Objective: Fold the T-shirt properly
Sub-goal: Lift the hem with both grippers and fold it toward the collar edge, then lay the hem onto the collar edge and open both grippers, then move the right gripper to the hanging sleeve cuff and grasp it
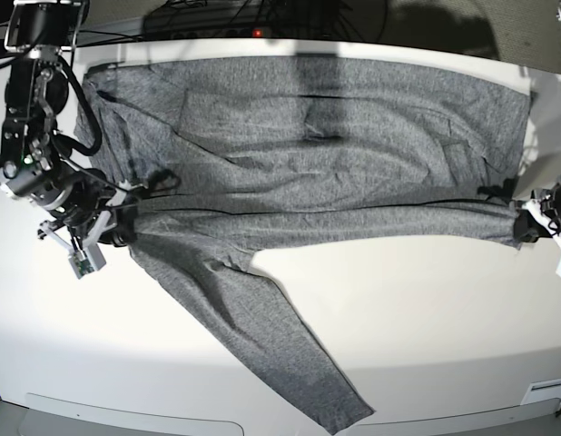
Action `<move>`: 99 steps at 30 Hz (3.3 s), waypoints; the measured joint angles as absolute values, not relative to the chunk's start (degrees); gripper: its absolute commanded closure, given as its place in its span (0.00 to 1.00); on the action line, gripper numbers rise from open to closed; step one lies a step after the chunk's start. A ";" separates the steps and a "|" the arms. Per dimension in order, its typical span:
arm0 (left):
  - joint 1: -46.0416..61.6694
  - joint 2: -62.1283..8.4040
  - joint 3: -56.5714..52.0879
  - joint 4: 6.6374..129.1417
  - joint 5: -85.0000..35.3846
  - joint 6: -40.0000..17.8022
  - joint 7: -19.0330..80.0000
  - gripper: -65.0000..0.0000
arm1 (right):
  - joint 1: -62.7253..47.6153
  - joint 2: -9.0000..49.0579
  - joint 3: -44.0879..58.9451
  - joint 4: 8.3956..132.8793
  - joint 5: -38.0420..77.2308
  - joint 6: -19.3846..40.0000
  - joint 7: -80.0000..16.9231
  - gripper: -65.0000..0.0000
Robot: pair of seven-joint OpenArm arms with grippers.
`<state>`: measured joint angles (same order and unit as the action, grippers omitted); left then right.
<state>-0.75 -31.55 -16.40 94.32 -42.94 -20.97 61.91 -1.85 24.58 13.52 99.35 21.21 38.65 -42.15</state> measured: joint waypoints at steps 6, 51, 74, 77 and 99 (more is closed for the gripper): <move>3.03 -31.44 -16.40 100.64 -40.97 -20.93 62.24 1.00 | -6.09 24.58 20.23 104.33 27.03 38.63 -44.60 1.00; 25.10 -31.59 -16.45 121.23 -26.57 -12.05 60.62 1.00 | -26.04 24.75 26.17 115.50 26.39 39.75 -50.50 1.00; 32.36 -31.29 -16.45 121.25 -23.59 -12.03 53.78 1.00 | -26.98 28.29 26.17 114.80 25.41 39.77 -50.04 1.00; 32.38 -31.27 -16.45 121.23 -23.57 -12.03 53.10 1.00 | -26.98 28.27 26.17 114.80 27.31 39.79 -50.28 0.80; 29.12 -30.89 -16.45 121.23 -19.53 -12.21 43.59 0.65 | -22.90 25.08 26.26 114.80 35.14 35.77 -42.50 0.61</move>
<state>29.12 -30.89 -16.45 121.23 -19.53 -12.21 43.59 -22.90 25.08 26.26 114.80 35.14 35.77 -42.50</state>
